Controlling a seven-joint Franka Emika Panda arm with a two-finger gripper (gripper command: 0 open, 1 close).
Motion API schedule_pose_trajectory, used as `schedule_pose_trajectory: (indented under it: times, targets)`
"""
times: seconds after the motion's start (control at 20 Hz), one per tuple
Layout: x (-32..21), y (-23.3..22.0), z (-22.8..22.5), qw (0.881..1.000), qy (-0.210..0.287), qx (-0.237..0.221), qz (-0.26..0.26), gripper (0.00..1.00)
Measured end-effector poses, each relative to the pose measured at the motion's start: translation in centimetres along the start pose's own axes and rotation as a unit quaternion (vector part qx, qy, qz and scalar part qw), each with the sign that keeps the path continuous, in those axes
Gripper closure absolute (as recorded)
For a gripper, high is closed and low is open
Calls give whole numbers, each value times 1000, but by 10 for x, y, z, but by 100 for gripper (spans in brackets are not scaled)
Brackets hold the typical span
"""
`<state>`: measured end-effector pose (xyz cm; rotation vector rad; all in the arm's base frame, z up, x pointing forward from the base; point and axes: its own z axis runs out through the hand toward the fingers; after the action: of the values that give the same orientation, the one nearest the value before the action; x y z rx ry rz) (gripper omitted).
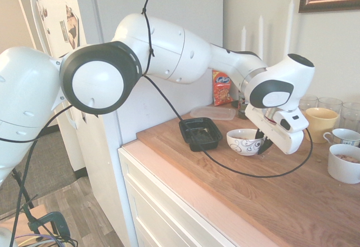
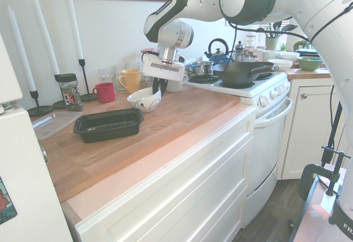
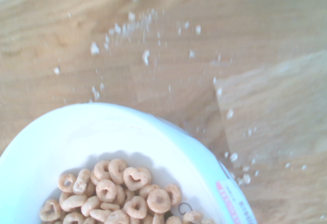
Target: Pour the cereal into the box
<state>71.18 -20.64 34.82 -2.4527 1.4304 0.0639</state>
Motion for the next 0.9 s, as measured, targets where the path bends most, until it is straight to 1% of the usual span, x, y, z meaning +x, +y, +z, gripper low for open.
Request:
schedule_pose_trajectory:
  times: [0.3, 0.5, 0.7, 0.9]
  targets:
    - [4, -4, -30, 1000, 21, 12, -5, 100]
    - [-5, -9, -71, 998, 51, 11, -20, 100]
    - [-38, -29, -104, 996, 77, 4, -44, 100]
    - [-91, -57, -96, 992, 102, -23, -64, 100]
